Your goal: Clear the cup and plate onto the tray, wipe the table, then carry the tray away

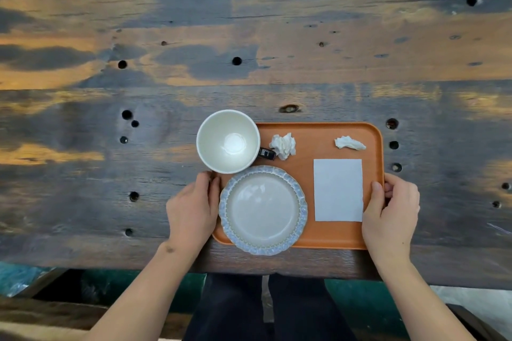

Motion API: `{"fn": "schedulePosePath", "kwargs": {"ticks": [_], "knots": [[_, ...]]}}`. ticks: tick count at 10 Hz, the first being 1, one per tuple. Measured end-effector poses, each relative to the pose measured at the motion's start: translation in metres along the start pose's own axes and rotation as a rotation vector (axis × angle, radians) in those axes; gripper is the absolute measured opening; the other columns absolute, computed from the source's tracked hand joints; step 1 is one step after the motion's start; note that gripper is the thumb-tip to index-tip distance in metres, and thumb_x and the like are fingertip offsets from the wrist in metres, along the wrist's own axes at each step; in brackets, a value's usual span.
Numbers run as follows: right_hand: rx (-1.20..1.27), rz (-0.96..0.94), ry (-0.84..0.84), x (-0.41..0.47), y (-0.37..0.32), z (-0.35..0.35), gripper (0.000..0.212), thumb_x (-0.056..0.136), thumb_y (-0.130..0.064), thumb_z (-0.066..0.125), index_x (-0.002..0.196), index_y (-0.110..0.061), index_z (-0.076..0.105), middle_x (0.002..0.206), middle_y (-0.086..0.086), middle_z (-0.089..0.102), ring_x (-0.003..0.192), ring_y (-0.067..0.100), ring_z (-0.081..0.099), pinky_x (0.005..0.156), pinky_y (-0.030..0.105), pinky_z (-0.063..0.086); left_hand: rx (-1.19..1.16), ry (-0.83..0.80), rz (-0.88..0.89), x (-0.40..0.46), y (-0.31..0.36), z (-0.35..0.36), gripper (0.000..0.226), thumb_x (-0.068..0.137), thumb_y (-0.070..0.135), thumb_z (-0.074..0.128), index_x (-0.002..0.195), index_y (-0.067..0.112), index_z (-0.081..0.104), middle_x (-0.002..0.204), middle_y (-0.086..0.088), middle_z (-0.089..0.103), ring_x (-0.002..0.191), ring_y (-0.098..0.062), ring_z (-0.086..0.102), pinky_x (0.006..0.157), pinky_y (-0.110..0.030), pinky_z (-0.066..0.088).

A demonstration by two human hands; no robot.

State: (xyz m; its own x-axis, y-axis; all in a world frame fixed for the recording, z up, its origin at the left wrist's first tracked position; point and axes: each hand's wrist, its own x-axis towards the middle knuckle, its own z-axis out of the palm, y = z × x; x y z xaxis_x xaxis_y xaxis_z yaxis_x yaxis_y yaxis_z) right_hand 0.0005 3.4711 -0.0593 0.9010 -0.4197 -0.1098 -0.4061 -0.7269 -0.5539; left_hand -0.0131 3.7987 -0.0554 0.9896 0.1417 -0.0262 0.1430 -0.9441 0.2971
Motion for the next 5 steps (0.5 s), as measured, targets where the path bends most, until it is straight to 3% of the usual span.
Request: {"fn": "schedulePosePath", "kwargs": {"ticks": [2, 3, 4, 5], "knots": [[0.024, 0.003, -0.015, 0.001, -0.007, -0.006, 0.010, 0.099, -0.018, 0.051, 0.108, -0.020, 0.055, 0.095, -0.005, 0.048, 0.092, 0.012, 0.044, 0.089, 0.042, 0.043, -0.035, -0.074, -0.084, -0.001, 0.003, -0.006, 0.028, 0.102, 0.030, 0.042, 0.100, 0.010, 0.062, 0.061, -0.004, 0.063, 0.051, -0.030, 0.060, 0.050, -0.027, 0.031], [0.052, 0.070, -0.110, 0.000, -0.025, -0.022, 0.014, 0.098, -0.019, 0.052, 0.112, -0.018, 0.056, 0.101, -0.003, 0.052, 0.094, 0.014, 0.050, 0.088, 0.039, 0.047, -0.178, -0.261, -0.184, -0.007, 0.007, -0.019, 0.019, 0.108, 0.030, 0.039, 0.112, 0.018, 0.054, 0.080, -0.003, 0.067, 0.072, -0.032, 0.064, 0.058, -0.035, 0.038], [0.104, 0.253, -0.235, -0.001, -0.047, -0.049, 0.028, 0.098, -0.018, 0.052, 0.122, -0.005, 0.057, 0.116, 0.010, 0.056, 0.100, 0.022, 0.057, 0.093, 0.040, 0.049, -0.317, -0.446, -0.303, -0.018, 0.010, -0.046, 0.021, 0.109, 0.035, 0.038, 0.122, 0.021, 0.049, 0.105, -0.003, 0.071, 0.096, -0.032, 0.067, 0.072, -0.038, 0.045], [0.041, 0.358, -0.351, -0.017, -0.049, -0.076, 0.033, 0.096, -0.017, 0.053, 0.124, 0.000, 0.056, 0.118, 0.019, 0.059, 0.101, 0.033, 0.061, 0.092, 0.046, 0.052, -0.376, -0.563, -0.392, -0.048, 0.004, -0.065, 0.029, 0.109, 0.033, 0.041, 0.131, 0.015, 0.050, 0.126, -0.006, 0.068, 0.115, -0.032, 0.064, 0.094, -0.039, 0.049]]}}
